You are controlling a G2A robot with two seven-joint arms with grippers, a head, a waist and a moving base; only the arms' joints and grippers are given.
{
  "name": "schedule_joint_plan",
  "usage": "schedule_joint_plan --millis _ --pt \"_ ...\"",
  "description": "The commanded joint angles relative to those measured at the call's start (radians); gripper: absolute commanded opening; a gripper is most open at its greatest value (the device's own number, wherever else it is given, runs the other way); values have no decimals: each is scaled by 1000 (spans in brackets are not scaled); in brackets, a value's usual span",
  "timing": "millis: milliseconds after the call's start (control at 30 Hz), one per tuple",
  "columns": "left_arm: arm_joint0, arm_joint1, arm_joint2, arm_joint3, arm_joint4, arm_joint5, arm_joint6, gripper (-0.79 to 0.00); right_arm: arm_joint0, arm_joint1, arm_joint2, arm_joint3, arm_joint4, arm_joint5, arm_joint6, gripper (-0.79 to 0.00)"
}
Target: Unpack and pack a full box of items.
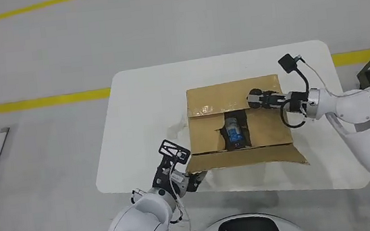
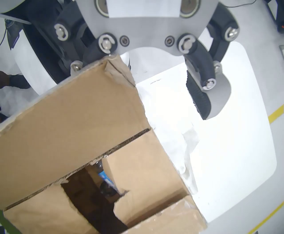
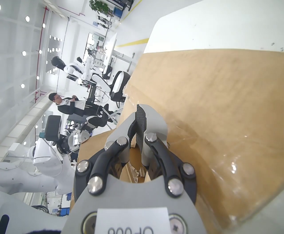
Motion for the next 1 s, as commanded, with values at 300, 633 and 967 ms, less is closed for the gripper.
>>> schedule_joint_plan --millis 300,633,967 --pt "-222 -13 53 165 9 150 52 0 -17 21 111 -125 2 -26 -36 -785" --pt "-331 -30 109 386 41 309 62 0 -112 37 54 -381 -535 61 -170 -785" --pt "-345 -34 115 401 31 325 66 0 -141 12 -157 -336 -877 169 -372 -785"
